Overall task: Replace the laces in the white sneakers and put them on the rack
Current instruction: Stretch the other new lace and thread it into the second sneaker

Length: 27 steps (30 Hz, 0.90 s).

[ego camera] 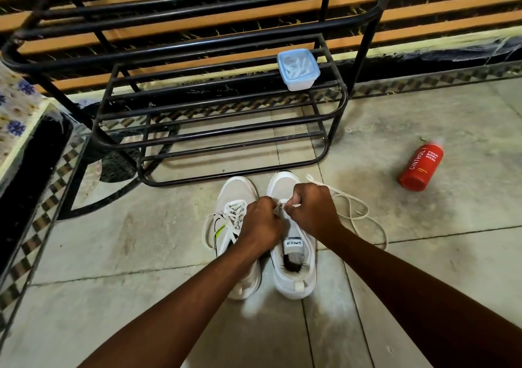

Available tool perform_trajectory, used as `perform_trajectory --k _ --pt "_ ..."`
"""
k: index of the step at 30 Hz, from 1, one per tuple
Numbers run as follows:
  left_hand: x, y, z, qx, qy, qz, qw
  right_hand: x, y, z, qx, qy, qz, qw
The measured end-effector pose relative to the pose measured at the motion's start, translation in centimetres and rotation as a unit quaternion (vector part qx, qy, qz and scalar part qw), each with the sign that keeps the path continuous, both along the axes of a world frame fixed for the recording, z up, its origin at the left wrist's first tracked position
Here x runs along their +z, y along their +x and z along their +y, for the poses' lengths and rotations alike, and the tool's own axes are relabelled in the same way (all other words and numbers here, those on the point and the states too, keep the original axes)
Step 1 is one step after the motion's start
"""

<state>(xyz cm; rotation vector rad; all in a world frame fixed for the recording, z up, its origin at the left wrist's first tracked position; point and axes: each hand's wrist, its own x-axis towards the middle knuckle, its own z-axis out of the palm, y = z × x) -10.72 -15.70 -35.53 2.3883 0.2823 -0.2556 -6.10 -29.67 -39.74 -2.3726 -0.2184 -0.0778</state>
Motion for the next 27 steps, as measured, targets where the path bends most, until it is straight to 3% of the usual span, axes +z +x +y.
perform_trajectory --k 3,10,14,21,27 --pt "-0.3 0.0 0.2 0.000 0.002 0.003 1.000 0.2 0.0 0.1 0.000 0.012 0.007 1.000" --pt "-0.1 0.0 0.1 -0.013 0.002 -0.013 1.000 0.6 -0.1 0.1 -0.095 0.111 0.124 0.981" --pt "-0.3 -0.1 0.2 -0.019 0.001 -0.009 1.000 0.8 -0.1 0.4 -0.103 0.108 0.139 0.979" --pt "0.4 -0.1 0.0 -0.025 -0.007 0.010 1.000 0.6 -1.3 1.1 -0.052 0.007 0.072 0.996" --pt "0.6 0.0 0.1 -0.030 -0.002 0.004 1.000 0.7 -1.1 1.0 -0.047 0.010 0.059 0.997"
